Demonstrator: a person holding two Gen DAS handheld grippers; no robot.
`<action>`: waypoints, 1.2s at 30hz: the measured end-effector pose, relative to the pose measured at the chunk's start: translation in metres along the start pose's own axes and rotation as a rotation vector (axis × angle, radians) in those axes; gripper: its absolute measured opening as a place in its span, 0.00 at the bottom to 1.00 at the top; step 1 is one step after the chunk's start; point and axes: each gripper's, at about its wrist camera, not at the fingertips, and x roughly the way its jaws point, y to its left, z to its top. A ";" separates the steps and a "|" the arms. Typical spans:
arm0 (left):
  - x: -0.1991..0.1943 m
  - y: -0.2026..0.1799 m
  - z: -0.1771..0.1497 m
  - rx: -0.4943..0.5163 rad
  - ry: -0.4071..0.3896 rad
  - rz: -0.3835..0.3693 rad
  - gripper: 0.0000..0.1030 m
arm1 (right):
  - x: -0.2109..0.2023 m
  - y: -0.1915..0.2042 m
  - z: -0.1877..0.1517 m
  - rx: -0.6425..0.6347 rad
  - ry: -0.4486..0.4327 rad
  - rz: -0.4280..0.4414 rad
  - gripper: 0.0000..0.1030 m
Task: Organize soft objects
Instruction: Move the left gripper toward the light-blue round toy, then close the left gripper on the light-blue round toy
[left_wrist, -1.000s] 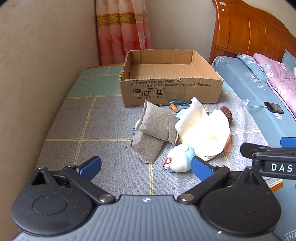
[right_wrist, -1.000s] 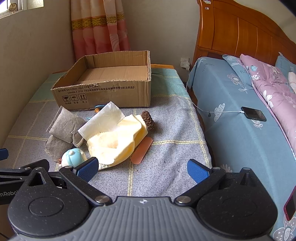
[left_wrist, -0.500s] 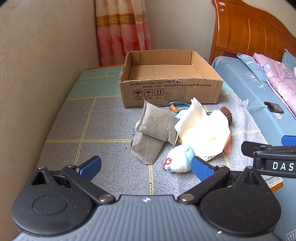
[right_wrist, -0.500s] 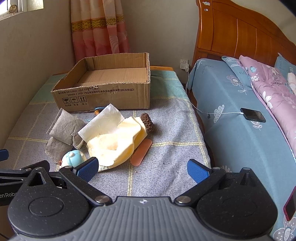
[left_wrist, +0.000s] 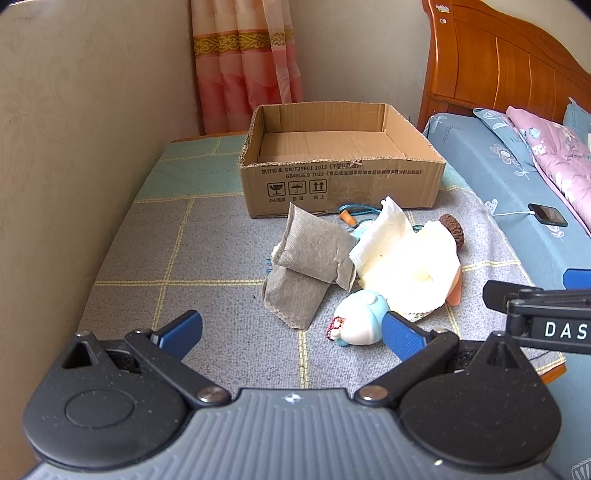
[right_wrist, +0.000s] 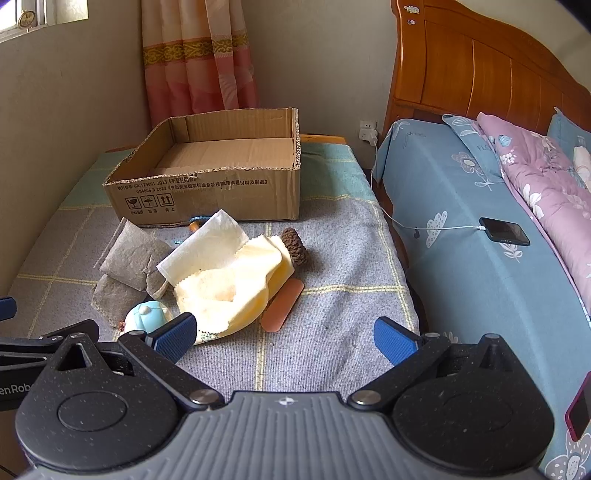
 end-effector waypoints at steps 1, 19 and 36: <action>0.000 0.000 0.000 0.000 0.000 0.000 0.99 | 0.000 0.000 0.000 0.000 0.001 0.000 1.00; 0.001 0.000 0.000 0.013 -0.009 -0.012 0.99 | -0.002 -0.002 0.001 0.000 -0.011 -0.001 1.00; 0.005 0.003 -0.002 0.098 -0.068 -0.039 0.99 | 0.001 0.005 0.001 -0.048 -0.030 0.033 1.00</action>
